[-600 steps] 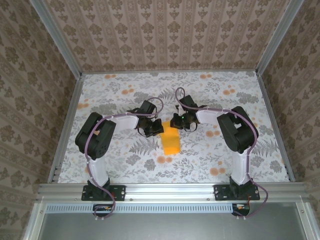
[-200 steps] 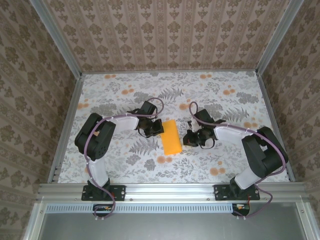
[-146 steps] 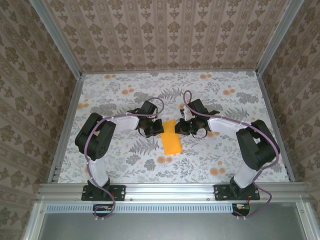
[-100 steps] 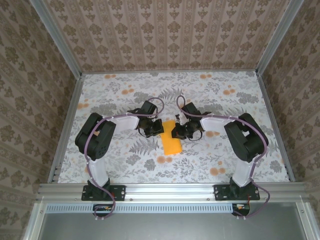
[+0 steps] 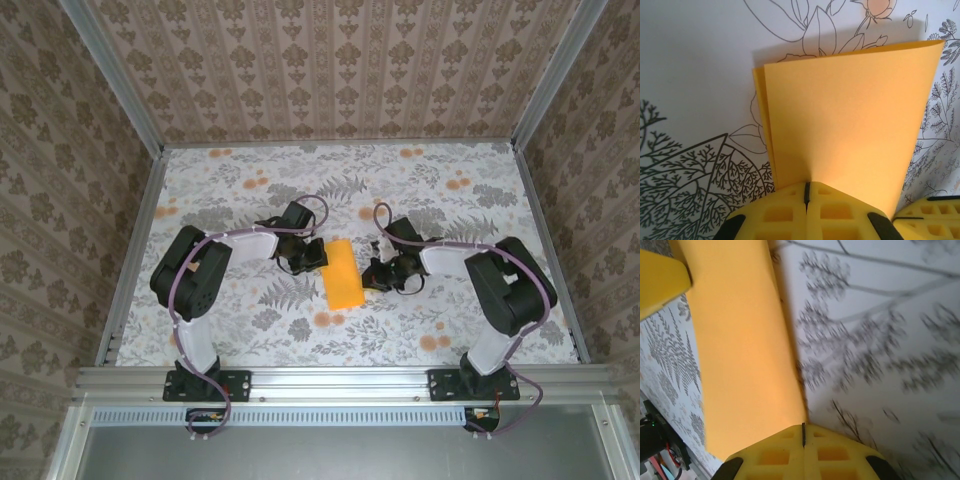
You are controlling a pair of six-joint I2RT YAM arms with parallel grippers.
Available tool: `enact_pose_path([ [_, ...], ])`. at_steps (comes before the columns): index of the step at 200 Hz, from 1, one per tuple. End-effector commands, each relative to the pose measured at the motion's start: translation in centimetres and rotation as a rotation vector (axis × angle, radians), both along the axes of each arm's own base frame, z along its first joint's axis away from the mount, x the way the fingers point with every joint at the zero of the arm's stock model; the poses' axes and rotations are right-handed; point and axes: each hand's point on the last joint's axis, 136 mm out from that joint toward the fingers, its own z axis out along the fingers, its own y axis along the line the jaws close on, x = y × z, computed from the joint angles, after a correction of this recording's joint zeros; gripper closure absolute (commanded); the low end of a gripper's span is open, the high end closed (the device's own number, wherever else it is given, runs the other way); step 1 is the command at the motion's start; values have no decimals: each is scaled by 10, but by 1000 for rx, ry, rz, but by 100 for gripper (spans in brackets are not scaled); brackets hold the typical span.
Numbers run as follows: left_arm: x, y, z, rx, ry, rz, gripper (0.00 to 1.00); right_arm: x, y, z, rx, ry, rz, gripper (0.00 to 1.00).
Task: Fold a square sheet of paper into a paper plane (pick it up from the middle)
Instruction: Fold the square sheet of paper in half at the center of the table.
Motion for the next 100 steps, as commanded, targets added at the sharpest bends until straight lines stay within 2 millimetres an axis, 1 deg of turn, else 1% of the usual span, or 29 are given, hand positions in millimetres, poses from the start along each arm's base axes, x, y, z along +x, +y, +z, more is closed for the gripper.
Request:
enact_pose_path([
  [1,-67,88,-72,405,254,35,98,-3,-2,21,11,-30,-10,94],
  [15,-66,87,-73,404,251,36,98,0,10,33,49,-55,12,94],
  [26,-66,86,-73,403,252,36,98,-2,20,34,59,-52,41,94],
  [46,-65,85,-73,403,253,36,98,-7,33,19,44,-10,77,94],
  [69,-66,85,-73,402,253,33,98,-13,34,0,22,38,77,94],
  [83,-66,85,-73,404,254,32,98,-17,28,-9,-7,52,74,94],
  [100,-67,87,-74,413,257,33,98,-26,19,-19,-47,74,80,94],
])
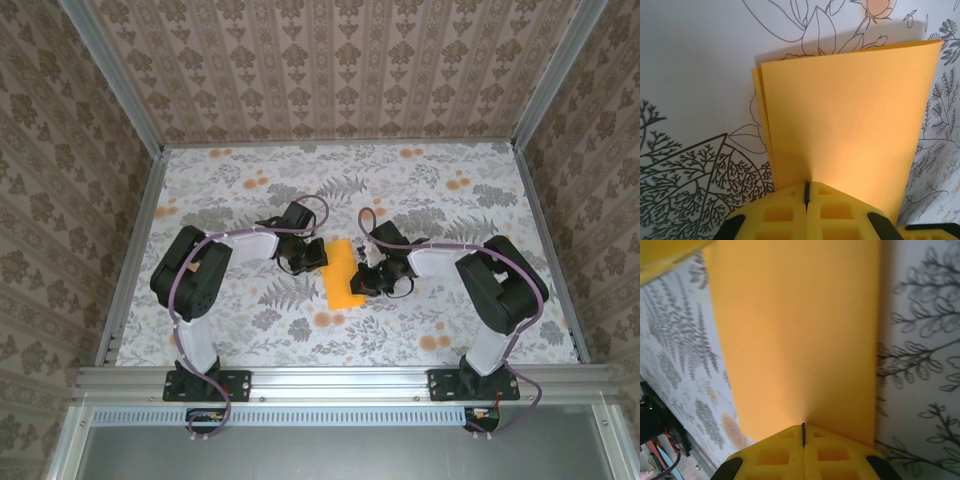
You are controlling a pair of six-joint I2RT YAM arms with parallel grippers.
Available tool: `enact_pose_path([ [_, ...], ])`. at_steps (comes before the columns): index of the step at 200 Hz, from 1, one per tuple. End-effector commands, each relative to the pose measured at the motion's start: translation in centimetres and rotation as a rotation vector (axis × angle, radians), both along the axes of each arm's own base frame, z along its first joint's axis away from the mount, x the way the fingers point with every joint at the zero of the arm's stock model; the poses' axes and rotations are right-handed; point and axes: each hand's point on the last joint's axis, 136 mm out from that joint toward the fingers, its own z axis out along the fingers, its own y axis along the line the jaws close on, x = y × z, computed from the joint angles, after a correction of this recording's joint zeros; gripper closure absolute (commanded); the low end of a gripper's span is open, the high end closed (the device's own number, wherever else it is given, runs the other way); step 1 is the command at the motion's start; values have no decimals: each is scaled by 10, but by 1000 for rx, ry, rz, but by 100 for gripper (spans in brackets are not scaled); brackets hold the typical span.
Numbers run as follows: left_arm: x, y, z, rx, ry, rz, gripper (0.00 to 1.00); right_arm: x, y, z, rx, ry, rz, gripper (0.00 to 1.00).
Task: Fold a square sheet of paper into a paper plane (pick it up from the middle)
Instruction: Fold the square sheet of paper in half at the center of the table.
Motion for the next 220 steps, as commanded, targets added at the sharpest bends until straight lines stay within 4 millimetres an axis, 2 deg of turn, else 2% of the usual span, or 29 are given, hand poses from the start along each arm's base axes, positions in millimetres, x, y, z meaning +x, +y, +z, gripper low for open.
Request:
enact_pose_path([
  [1,-67,87,-73,406,259,35,98,-13,-13,-15,-56,44,-2,94],
  [29,-67,88,-74,410,261,39,98,-33,-34,-30,-99,91,-13,94],
  [58,-67,88,-74,409,257,37,98,-64,-53,-42,-128,150,-19,94],
  [79,-66,89,-73,410,250,35,98,-66,-56,-37,-104,141,-47,94],
  [96,-65,88,-72,407,246,31,98,-51,-52,-20,-80,83,-75,94],
  [127,-64,86,-70,398,237,24,98,-6,-33,35,30,-87,-156,93],
  [139,-63,85,-69,397,232,23,98,11,-30,47,37,-142,-177,93],
  [153,-62,84,-69,396,232,19,98,28,-24,51,34,-170,-180,93],
  [184,-61,83,-69,396,233,9,98,59,-3,38,54,-140,-173,94],
  [204,-61,81,-70,393,239,4,98,74,7,31,69,-131,-173,95],
  [220,-62,80,-70,390,244,-3,98,77,11,20,72,-112,-172,95],
])
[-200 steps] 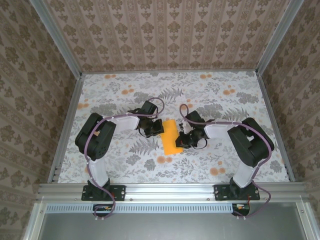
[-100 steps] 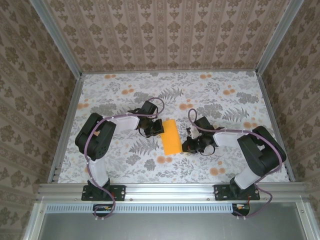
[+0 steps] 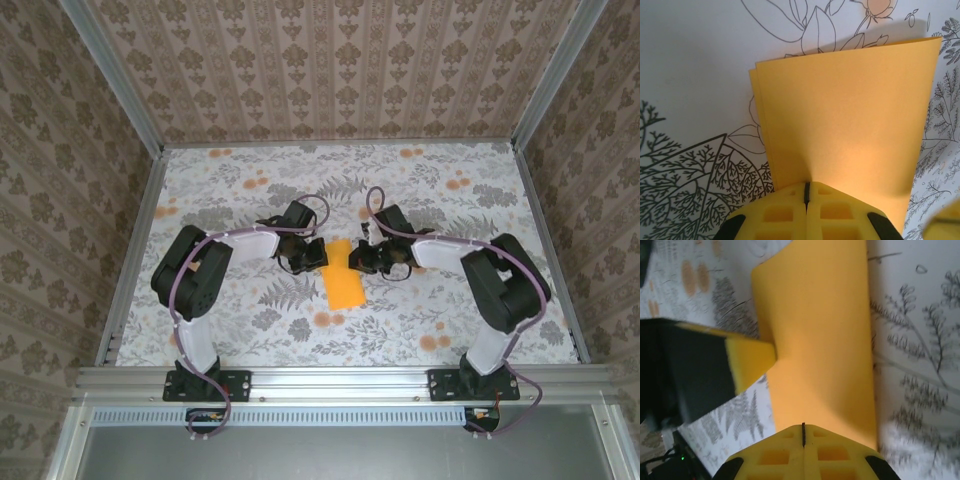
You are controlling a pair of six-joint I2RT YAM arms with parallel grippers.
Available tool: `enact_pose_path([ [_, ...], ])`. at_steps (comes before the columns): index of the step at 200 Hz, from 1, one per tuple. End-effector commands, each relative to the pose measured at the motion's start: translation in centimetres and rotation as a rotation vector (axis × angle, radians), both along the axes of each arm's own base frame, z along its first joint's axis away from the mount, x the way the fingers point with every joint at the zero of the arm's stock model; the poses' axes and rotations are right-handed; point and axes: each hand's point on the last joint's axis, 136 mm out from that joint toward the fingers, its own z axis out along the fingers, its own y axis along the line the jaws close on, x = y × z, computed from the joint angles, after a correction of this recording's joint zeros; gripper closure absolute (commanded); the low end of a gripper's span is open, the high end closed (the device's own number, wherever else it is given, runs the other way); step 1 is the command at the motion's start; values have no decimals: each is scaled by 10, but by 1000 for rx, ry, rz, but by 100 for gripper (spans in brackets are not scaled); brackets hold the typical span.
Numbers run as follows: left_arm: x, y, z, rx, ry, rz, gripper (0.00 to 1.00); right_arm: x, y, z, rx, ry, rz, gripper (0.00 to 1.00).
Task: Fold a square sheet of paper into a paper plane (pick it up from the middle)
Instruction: Fold the square sheet of paper in half at the center of the table, then rotate the square sheet of paper at the center of the table.
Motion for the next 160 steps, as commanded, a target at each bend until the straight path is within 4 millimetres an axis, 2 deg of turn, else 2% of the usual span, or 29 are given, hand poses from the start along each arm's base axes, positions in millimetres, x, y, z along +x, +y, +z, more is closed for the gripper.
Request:
enact_pose_path([
  [1,-63,80,-71,381,241,4,98,10,8,-9,21,21,-13,95],
  [37,-63,81,-71,385,239,1,98,-15,-8,-42,-18,99,-31,95],
  [67,-60,80,-68,375,210,-2,98,-41,-31,-51,-85,141,-20,95],
  [87,-54,75,-63,354,178,-15,98,-50,-40,-45,-119,130,-1,95],
  [109,-41,62,-51,306,122,-49,96,-45,-37,-30,-107,86,8,94],
  [140,-11,34,-14,208,-2,-116,92,-34,-24,-10,-78,38,6,94],
  [160,9,12,17,130,-88,-157,88,-34,-19,-7,-97,22,-3,94],
])
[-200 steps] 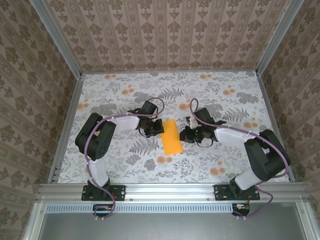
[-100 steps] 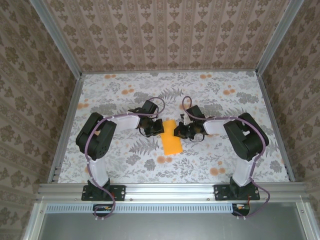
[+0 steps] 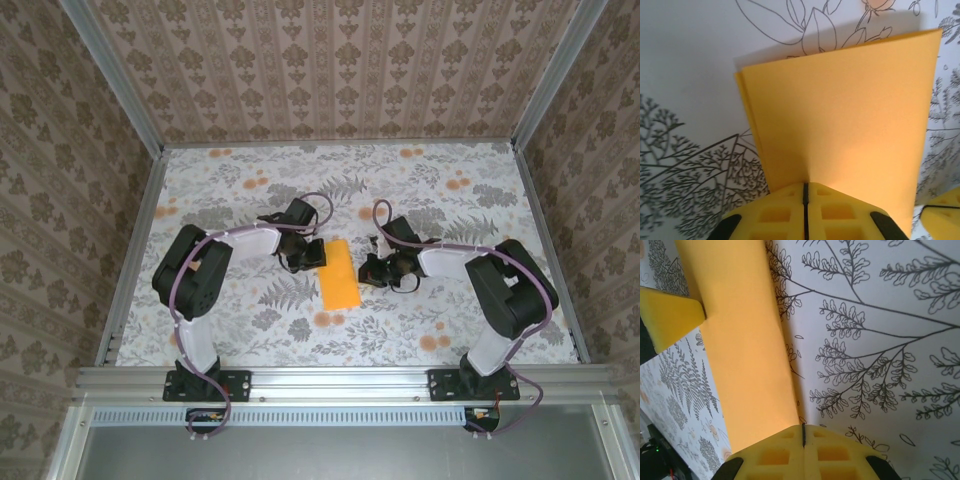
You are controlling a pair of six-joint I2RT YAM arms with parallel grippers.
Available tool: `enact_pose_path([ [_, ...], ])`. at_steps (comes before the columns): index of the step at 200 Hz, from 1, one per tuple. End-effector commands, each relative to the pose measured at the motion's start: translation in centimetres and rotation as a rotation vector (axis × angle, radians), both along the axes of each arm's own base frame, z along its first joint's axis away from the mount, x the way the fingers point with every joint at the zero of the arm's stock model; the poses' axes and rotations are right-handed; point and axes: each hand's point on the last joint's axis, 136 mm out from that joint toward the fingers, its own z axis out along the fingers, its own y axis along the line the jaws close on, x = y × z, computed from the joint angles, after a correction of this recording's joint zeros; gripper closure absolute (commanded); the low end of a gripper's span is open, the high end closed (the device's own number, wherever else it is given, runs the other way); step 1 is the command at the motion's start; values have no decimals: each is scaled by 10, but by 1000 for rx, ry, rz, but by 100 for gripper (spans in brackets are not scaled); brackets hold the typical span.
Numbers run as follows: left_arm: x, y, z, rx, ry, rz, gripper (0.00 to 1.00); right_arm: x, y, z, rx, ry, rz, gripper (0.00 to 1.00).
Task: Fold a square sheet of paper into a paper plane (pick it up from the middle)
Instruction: Rotate the square sheet of paper at the center of the table.
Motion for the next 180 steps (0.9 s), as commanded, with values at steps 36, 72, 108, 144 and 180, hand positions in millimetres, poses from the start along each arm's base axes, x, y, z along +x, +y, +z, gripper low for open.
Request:
enact_pose_path([
  [36,31,-10,55,-17,-151,-85,81,-4,16,9,-54,-33,-17,94],
  [72,41,13,78,-28,-207,17,76,-4,23,8,-76,-41,-41,94],
  [108,32,60,82,-26,-223,155,68,-12,43,-2,-130,-33,-2,93],
  [144,12,106,72,-13,-195,258,59,-8,60,-9,-170,-45,-3,93],
  [180,-6,132,71,-6,-202,308,51,6,77,-16,-198,-46,-42,93],
])
